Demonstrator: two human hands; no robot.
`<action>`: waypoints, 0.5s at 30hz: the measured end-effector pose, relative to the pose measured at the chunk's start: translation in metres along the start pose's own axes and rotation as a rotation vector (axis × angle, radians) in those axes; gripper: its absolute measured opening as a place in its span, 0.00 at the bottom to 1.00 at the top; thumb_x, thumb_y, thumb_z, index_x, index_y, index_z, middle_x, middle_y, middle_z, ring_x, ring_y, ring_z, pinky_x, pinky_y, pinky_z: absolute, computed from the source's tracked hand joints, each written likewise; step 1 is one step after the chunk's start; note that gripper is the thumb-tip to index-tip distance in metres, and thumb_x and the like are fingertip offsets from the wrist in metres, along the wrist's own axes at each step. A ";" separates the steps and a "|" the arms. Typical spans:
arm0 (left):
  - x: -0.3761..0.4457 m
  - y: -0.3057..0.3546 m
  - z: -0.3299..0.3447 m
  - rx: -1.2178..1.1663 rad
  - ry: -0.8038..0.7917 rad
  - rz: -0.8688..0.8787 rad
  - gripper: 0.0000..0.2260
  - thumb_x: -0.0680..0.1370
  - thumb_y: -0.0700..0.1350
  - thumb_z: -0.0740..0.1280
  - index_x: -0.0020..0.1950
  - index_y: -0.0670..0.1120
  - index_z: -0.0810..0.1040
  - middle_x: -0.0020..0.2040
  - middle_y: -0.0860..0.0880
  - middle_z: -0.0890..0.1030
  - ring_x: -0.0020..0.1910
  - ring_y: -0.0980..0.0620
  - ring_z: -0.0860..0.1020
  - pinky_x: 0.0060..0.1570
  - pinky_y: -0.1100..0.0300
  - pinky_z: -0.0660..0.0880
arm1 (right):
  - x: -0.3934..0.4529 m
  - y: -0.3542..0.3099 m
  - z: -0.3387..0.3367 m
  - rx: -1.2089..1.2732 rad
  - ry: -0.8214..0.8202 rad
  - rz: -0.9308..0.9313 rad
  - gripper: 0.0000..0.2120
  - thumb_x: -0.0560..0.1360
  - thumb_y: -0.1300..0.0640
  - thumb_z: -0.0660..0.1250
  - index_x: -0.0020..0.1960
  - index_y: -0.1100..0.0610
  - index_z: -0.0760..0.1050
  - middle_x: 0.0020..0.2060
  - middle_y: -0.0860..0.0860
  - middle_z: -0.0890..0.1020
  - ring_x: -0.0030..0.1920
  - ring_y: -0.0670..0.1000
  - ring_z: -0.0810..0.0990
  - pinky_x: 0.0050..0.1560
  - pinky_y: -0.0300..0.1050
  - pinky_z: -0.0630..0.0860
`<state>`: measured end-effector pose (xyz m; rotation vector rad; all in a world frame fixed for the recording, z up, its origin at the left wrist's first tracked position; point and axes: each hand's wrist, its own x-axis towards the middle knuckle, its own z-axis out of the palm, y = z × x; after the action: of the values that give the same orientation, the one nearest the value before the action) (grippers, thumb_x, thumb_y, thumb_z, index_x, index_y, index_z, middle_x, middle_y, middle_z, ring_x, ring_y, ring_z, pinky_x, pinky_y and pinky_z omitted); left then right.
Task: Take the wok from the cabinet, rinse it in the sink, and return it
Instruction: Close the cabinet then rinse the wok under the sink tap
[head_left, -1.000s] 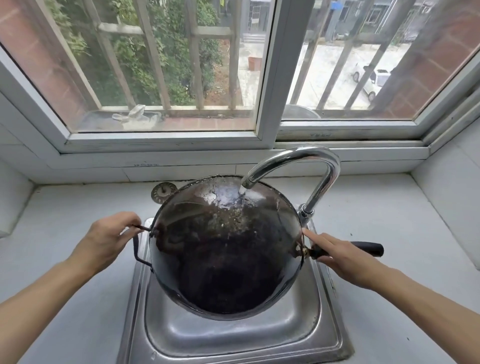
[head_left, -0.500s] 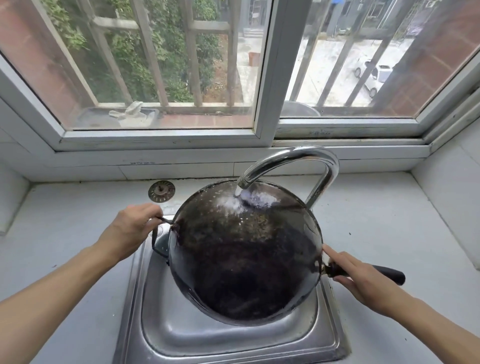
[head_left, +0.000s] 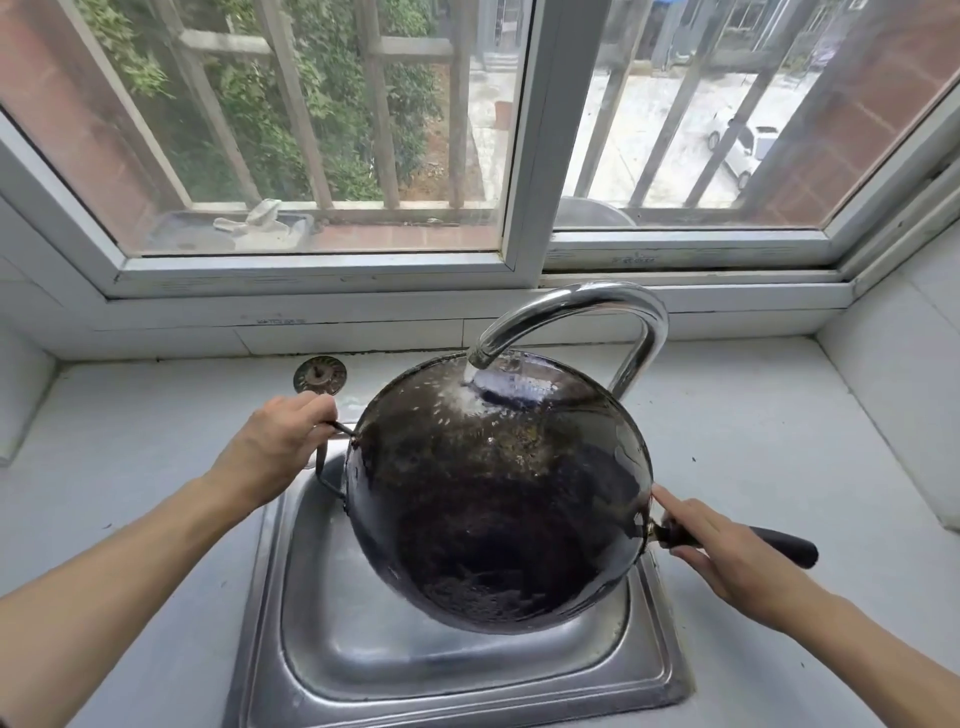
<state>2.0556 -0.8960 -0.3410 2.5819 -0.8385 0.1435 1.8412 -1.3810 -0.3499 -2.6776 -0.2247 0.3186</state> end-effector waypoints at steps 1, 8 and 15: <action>-0.001 -0.001 -0.001 0.003 0.002 -0.002 0.03 0.74 0.45 0.65 0.43 0.47 0.72 0.37 0.50 0.75 0.33 0.44 0.70 0.35 0.53 0.68 | 0.001 0.000 0.001 -0.001 0.002 -0.002 0.41 0.78 0.58 0.66 0.76 0.33 0.44 0.53 0.41 0.72 0.48 0.47 0.75 0.52 0.41 0.71; -0.024 -0.010 -0.011 -0.010 0.034 -0.057 0.07 0.75 0.48 0.62 0.43 0.45 0.74 0.37 0.51 0.75 0.33 0.43 0.71 0.34 0.51 0.69 | 0.022 -0.008 -0.005 -0.052 -0.013 -0.057 0.42 0.77 0.59 0.67 0.76 0.34 0.43 0.53 0.44 0.73 0.48 0.50 0.76 0.53 0.47 0.75; -0.064 -0.026 -0.027 -0.034 0.071 -0.228 0.09 0.72 0.33 0.73 0.43 0.44 0.76 0.37 0.51 0.77 0.36 0.42 0.76 0.38 0.46 0.74 | 0.059 -0.029 -0.011 -0.083 -0.102 -0.142 0.44 0.79 0.56 0.64 0.72 0.28 0.34 0.62 0.44 0.71 0.56 0.51 0.75 0.59 0.45 0.71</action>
<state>2.0196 -0.8311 -0.3401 2.6012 -0.5125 0.1510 1.8971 -1.3471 -0.3384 -2.7109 -0.4660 0.4094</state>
